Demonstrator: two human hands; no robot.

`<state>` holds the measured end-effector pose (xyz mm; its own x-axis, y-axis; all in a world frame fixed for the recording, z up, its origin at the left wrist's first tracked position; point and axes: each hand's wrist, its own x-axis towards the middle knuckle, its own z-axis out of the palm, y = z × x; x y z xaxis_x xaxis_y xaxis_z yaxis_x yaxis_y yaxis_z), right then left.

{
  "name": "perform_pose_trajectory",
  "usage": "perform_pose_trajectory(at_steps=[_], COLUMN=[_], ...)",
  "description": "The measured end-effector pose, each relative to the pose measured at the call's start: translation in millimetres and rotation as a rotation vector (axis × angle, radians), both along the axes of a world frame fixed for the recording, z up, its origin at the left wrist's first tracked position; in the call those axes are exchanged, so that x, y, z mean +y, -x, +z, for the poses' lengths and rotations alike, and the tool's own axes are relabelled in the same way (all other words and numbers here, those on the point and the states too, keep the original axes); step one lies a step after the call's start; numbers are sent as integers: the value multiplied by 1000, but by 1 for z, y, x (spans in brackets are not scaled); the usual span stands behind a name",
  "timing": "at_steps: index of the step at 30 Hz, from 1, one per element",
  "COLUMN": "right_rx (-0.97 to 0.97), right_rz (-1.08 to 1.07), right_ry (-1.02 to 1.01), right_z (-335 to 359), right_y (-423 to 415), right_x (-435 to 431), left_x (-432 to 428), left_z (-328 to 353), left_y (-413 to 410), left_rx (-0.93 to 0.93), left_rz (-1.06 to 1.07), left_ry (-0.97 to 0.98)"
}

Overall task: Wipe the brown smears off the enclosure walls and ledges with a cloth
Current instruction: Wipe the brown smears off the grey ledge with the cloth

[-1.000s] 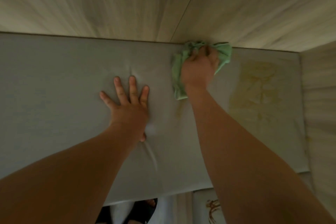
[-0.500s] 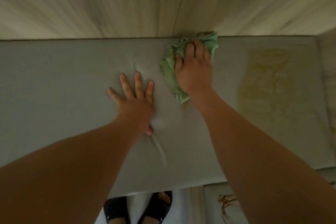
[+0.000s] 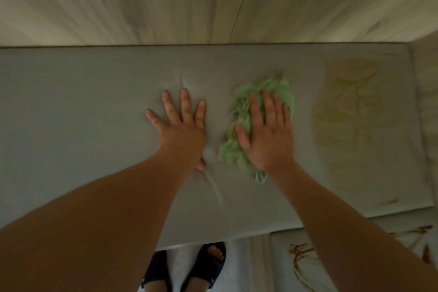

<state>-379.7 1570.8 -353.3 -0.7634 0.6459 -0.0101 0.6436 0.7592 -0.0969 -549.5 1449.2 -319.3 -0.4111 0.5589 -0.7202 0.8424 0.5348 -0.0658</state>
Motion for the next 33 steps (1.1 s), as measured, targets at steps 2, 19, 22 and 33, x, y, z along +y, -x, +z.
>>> perform_pose_trajectory(at_steps=[2,19,22,33], right_rx=[-24,9,9,4], right_rz=[-178,-95,-81,52], right_ry=[-2,111,91,145], right_z=[-1,4,-3,7], right_y=[27,-32,-28,-78], right_x=[32,-134,-133,-103], left_x=[0,-8,-6,-5], left_z=[0,5,5,31], left_y=[0,-3,-3,-37], left_rx=[-5,60,45,32], left_rz=[-3,-33,-28,122], left_ry=[-8,-58,-54,-79])
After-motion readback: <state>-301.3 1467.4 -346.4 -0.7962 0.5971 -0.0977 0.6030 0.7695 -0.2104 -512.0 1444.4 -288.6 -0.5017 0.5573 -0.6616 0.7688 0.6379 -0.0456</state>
